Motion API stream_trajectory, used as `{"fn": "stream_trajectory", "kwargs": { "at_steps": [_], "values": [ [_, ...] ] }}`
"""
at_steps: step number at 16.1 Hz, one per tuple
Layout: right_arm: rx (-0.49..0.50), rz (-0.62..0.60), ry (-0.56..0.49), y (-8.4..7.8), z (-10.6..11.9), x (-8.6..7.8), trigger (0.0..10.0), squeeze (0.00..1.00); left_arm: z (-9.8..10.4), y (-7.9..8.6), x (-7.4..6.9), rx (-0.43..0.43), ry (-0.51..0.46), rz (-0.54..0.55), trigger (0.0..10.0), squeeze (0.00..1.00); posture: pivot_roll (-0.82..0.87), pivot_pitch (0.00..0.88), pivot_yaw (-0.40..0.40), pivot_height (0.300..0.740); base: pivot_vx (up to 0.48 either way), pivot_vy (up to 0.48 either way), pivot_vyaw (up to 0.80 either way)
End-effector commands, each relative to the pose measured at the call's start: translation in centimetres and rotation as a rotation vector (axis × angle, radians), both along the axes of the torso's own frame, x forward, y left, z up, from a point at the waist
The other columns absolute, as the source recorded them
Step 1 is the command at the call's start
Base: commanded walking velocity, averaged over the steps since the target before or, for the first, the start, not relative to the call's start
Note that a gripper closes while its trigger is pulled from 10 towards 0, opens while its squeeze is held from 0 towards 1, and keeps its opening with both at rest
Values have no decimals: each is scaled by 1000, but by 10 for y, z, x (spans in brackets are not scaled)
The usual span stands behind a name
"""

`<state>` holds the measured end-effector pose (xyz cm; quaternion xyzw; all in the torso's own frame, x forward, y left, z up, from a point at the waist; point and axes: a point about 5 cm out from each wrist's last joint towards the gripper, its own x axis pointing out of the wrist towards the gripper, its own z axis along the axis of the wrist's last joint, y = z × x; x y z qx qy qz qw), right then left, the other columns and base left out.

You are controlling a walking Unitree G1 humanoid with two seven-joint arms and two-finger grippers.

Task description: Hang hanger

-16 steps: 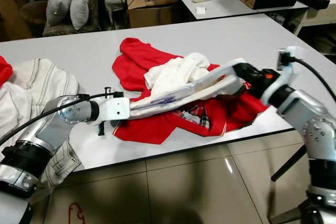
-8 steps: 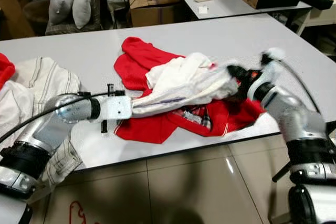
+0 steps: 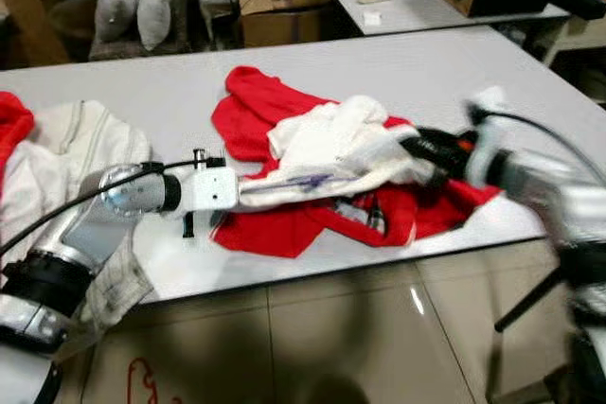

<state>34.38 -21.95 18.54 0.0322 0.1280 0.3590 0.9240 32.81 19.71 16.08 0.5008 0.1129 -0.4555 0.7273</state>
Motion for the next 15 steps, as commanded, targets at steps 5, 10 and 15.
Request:
{"fn": "stream_trajectory", "kwargs": {
  "at_steps": [5, 10, 15],
  "values": [
    [96, 124, -63, -18, 21, -29, 10000, 1000, -2, 4, 4, -10, 39, 39, 0, 0, 19, 0, 78, 740, 0, 0, 0],
    [-169, 243, -335, 15, 31, -45, 10000, 1000, 0, 4, 7, -36, 46, 51, 0, 0, 21, 0, 80, 740, 0, 0, 0],
    [-461, 378, -431, 44, 8, -39, 10000, 286, 7, -3, 8, -34, 17, 9, 0, 0, 42, 0, 83, 740, 0, 0, 0]
  ]
}}
